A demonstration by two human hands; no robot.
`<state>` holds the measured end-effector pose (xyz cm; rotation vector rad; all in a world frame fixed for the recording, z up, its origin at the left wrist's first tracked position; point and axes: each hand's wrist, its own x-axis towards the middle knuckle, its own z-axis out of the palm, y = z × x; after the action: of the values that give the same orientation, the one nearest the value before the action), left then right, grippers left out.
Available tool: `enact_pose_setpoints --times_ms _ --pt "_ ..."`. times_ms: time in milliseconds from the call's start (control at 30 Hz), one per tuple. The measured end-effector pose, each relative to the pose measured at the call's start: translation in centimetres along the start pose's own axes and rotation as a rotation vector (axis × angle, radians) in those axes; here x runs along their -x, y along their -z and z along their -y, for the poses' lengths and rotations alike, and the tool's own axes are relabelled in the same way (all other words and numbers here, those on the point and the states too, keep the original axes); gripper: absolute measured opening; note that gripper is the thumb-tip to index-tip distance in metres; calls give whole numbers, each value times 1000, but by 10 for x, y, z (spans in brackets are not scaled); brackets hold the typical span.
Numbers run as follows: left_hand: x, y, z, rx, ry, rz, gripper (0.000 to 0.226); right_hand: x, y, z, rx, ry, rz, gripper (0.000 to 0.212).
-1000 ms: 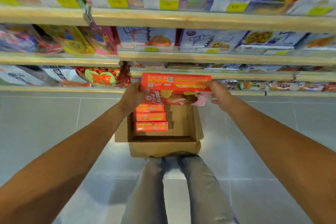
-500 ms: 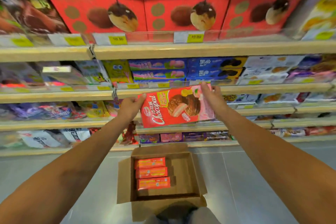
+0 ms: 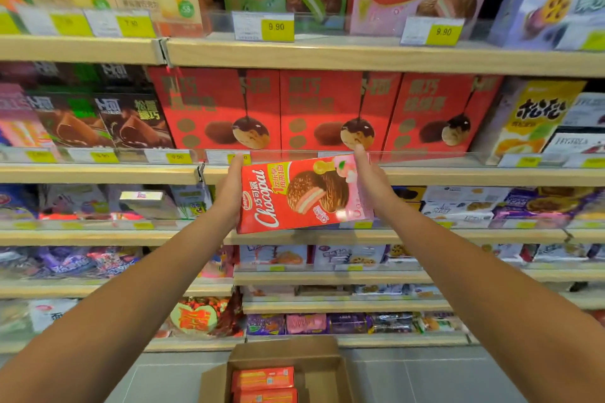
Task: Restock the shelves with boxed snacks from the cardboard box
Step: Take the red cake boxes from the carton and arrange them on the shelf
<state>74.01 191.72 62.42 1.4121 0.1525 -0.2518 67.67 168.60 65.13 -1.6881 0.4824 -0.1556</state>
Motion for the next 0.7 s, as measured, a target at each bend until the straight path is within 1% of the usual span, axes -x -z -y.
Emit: enact_pose_setpoints --times_ms 33,67,100,167,233,333,367,433,500,600,667,700 --pt "7 -5 -8 2 -65 -64 41 0 1 5 -25 -49 35 92" --pt "10 -7 -18 -34 -150 -141 34 -2 3 10 -106 -98 98 103" --pt "14 -9 -25 -103 -263 -202 30 -7 6 8 -216 -126 169 102" --pt "21 -11 -39 -240 -499 -270 21 -10 10 8 -439 -179 295 86" --pt "25 -6 -50 -322 -709 -254 21 -10 14 9 -502 -279 353 85" --pt "25 6 -64 -535 -1021 -162 38 -12 13 14 -415 -373 366 75" --pt "30 7 -70 -600 -1116 -117 40 -12 10 17 -374 -412 368 71" --pt "36 8 -78 -684 -1242 -63 40 -10 3 18 -283 -477 373 59" --pt "36 10 -83 -715 -1298 -39 41 -11 -4 18 -219 -500 362 45" --pt "34 15 -84 -701 -1290 -34 43 -13 -10 18 -214 -507 349 36" --pt "27 25 -78 -704 -1203 -11 49 -11 -13 20 -219 -478 325 29" --pt "21 32 -72 -718 -1113 18 56 -8 -14 20 -245 -465 303 26"
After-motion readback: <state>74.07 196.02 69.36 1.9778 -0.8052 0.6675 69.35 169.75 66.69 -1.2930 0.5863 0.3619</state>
